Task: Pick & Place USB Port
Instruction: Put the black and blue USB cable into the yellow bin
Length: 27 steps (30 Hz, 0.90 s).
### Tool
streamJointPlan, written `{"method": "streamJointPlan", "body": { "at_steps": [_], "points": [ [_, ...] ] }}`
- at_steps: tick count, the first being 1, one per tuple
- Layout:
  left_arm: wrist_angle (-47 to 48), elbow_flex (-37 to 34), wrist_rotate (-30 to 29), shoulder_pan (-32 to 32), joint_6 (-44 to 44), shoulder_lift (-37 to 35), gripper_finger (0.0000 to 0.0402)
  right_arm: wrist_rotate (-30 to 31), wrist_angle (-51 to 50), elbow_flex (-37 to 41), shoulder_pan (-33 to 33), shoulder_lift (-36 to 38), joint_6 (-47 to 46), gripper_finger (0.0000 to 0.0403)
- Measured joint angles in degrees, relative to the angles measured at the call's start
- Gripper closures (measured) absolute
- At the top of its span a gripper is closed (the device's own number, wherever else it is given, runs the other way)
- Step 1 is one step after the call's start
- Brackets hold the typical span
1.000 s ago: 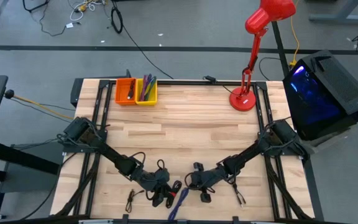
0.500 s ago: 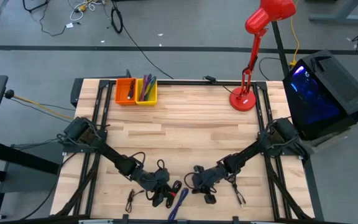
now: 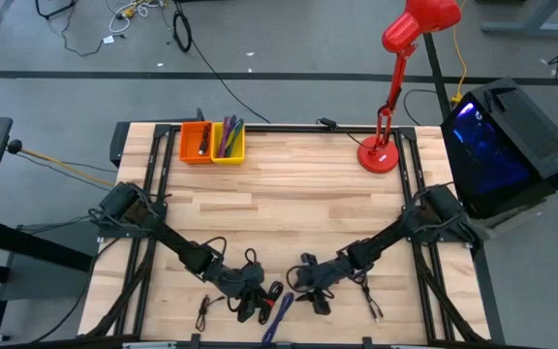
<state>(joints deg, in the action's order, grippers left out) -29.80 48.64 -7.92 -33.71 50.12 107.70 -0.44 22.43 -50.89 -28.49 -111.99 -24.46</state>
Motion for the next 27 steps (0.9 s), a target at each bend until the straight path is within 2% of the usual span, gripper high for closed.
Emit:
{"method": "streamJointPlan", "body": {
  "at_steps": [5, 11, 14, 17, 18, 23, 27],
  "points": [
    [0.01, 0.0, -0.44, 0.0, 0.01, 0.0, 0.0273, 0.15, 3.88, 0.0, 0.33, -2.33, 0.28, 0.0215],
    [0.01, 0.0, -0.44, 0.0, 0.01, 0.0, 0.0273, -0.6, 8.58, -1.33, 0.39, -5.32, 0.4, 0.0233],
    [0.01, 0.0, -0.46, 0.0, -0.2, 0.0, 0.0273, -0.62, 5.46, -4.83, 0.33, -7.43, 0.48, 0.0274],
    [0.0, 0.0, -0.65, -0.02, -0.4, 0.0, 0.0273, -0.52, 0.69, -8.22, 0.35, -8.93, 1.66, 0.0364],
    [0.02, 0.0, -0.68, 0.0, -0.4, 0.0, 0.0273, 0.15, -0.01, -8.71, 0.31, -8.98, 2.38, 0.038],
    [0.02, 0.0, -0.87, -0.02, -0.29, 0.0, 0.0273, -2.32, -2.04, -9.03, 1.22, -7.57, 3.92, 0.0394],
    [0.0, 0.0, -1.05, -0.28, -0.4, 0.0, 0.0273, -2.05, -9.93, -8.9, 1.16, -3.88, 5.71, 0.0394]
  ]
}}
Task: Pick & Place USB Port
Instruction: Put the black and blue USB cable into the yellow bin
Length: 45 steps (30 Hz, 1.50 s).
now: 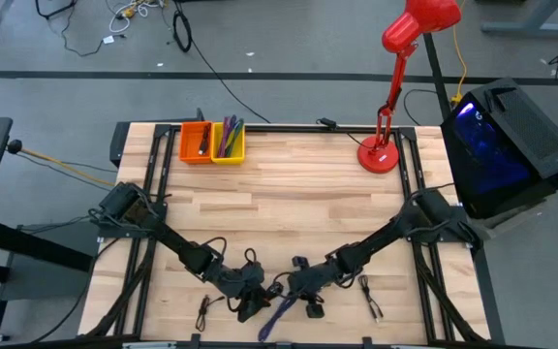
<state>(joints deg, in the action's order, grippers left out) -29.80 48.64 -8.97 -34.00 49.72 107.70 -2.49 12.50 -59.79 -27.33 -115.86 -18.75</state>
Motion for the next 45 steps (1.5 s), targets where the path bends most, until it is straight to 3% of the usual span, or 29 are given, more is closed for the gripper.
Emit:
{"method": "streamJointPlan", "body": {
  "at_steps": [11, 16, 19, 22, 27, 30, 34, 36, 41, 45],
  "points": [
    [-3.21, -0.04, -2.45, 0.0, -3.08, 0.0, 0.0273, 16.09, -29.57, 0.09, 1.91, 21.17, 4.91, 0.0395],
    [-7.69, -0.04, -3.26, 1.1, -8.89, -0.83, 0.0273, 25.03, -42.35, 0.09, 4.5, 32.31, 4.65, 0.0395],
    [-9.52, -0.04, -6.88, 2.41, -14.44, -2.35, 0.0273, 31.45, -46.0, 0.09, 6.18, 38.41, 2.31, 0.0395],
    [-9.94, -0.04, -15.91, 3.87, -20.9, -4.44, 0.0273, 35.69, -43.41, 0.58, 7.02, 43.2, 2.18, 0.0395],
    [-12.1, -0.02, -34.27, 6.8, -33.28, -7.75, 0.0273, 36.13, -33.64, 2.53, 6.98, 47.28, 6.19, 0.0395],
    [-17.08, -0.02, -41.18, 8.6, -41.31, -9.82, 0.0273, 37.31, -30.84, 2.95, 7.06, 47.67, 8.48, 0.0395],
    [-29.44, -0.04, -41.5, 10.76, -52.12, -10.14, 0.0273, 40.2, -26.98, 2.97, 7.73, 47.61, 11.53, 0.0395],
    [-35.13, -0.03, -38.58, 11.92, -56.07, -10.33, 0.0273, 39.07, -23.31, 2.97, 8.32, 47.61, 13.87, 0.0395],
    [-42.41, -0.02, -31.7, 14.91, -56.94, -10.32, 0.0273, 35.31, -17.59, 2.97, 9.66, 47.77, 18.61, 0.0395],
    [-42.98, -0.02, -30.67, 16.48, -56.92, -10.32, 0.0273, 35.21, -17.75, 2.97, 10.32, 48.34, 19.51, 0.0395]
  ]
}}
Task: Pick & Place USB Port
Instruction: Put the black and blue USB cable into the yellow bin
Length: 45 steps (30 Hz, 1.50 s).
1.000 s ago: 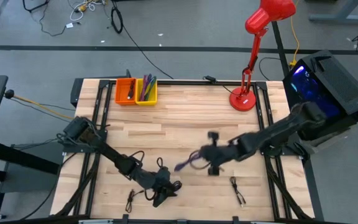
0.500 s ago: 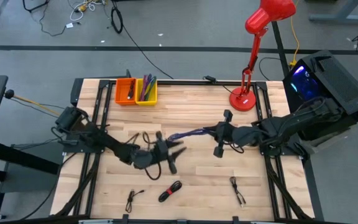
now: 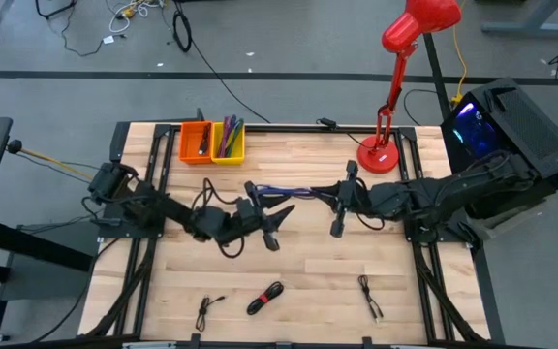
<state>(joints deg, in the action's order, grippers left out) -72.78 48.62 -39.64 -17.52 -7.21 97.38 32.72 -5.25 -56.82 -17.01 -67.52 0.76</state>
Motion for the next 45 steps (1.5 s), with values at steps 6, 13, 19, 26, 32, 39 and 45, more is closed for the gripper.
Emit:
{"method": "streamJointPlan", "body": {
  "at_steps": [6, 13, 19, 26, 32, 39, 45],
  "points": [
    [0.02, 0.0, 1.86, 1.17, 0.5, 0.0, 0.0273, -0.38, 1.78, 0.0, 1.66, 4.55, 2.77, 0.0395],
    [-6.11, 0.0, 5.73, 2.62, 0.07, 0.04, 0.0273, -3.62, 0.63, 0.0, 1.61, 5.49, 2.13, 0.0396],
    [-10.34, 0.0, 10.7, 4.24, 0.92, 0.04, 0.0273, -3.82, 1.29, -0.04, 1.63, 3.87, 1.44, 0.0396],
    [-11.22, 0.0, 13.78, 5.16, 3.74, 0.04, 0.028, -4.34, 2.07, -0.02, 1.63, 1.8, 1.45, 0.0396],
    [-10.54, 0.0, 13.69, 5.22, 3.51, 0.02, 0.0376, -4.29, 2.53, -0.02, 1.63, 1.72, 2.27, 0.0396],
    [-8.64, -0.05, 9.5, 5.78, 0.81, -0.61, 0.0376, -3.21, 2.86, -0.02, 1.65, 1.75, 2.77, 0.0385],
    [1.31, -0.31, 1.82, 8.25, 0.41, -3.16, 0.0376, -3.38, 3.33, -0.04, 1.6, 2.65, 2.69, 0.0329]
  ]
}}
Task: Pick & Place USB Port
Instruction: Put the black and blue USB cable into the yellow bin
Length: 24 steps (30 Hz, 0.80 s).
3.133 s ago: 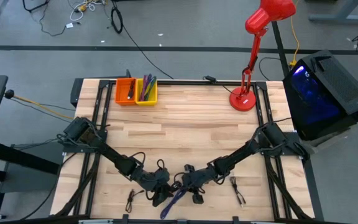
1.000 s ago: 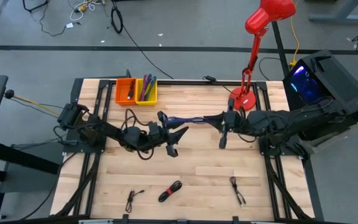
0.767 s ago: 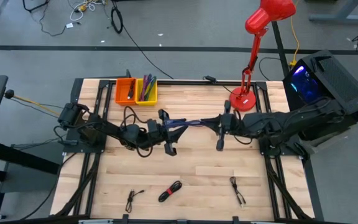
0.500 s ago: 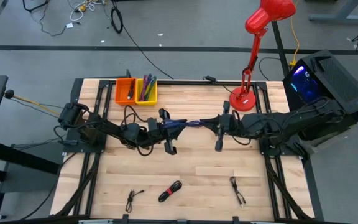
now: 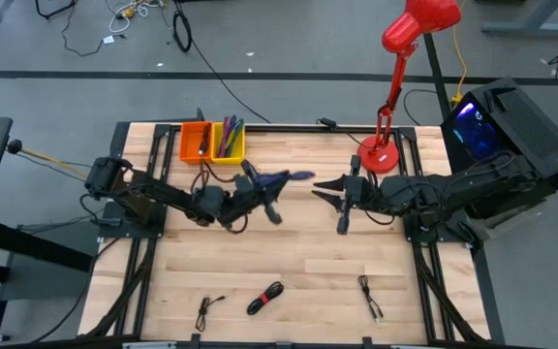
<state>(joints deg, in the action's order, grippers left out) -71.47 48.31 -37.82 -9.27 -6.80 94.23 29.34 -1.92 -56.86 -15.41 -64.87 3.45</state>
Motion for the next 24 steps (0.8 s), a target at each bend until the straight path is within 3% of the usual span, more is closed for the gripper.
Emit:
{"method": "streamJointPlan", "body": {
  "at_steps": [5, 11, 19, 24],
  "points": [
    [13.72, 0.0, -7.59, 2.49, -0.07, -3.68, 0.0376, -0.41, -0.62, 0.0, 0.01, 0.16, -1.26, 0.0298],
    [39.08, 0.0, -14.75, 6.58, 5.15, -10.87, 0.0376, -2.37, -6.95, 0.0, -0.26, 0.21, -6.37, 0.0289],
    [71.84, 0.0, -15.07, 13.54, 18.14, -22.53, 0.0376, -2.42, -13.43, 0.0, -2.07, -1.01, -11.48, 0.0303],
    [85.56, 0.0, -9.86, 19.99, 25.57, -26.3, 0.0376, -2.42, -13.18, 0.0, -3.09, -2.45, -11.49, 0.0309]
  ]
}}
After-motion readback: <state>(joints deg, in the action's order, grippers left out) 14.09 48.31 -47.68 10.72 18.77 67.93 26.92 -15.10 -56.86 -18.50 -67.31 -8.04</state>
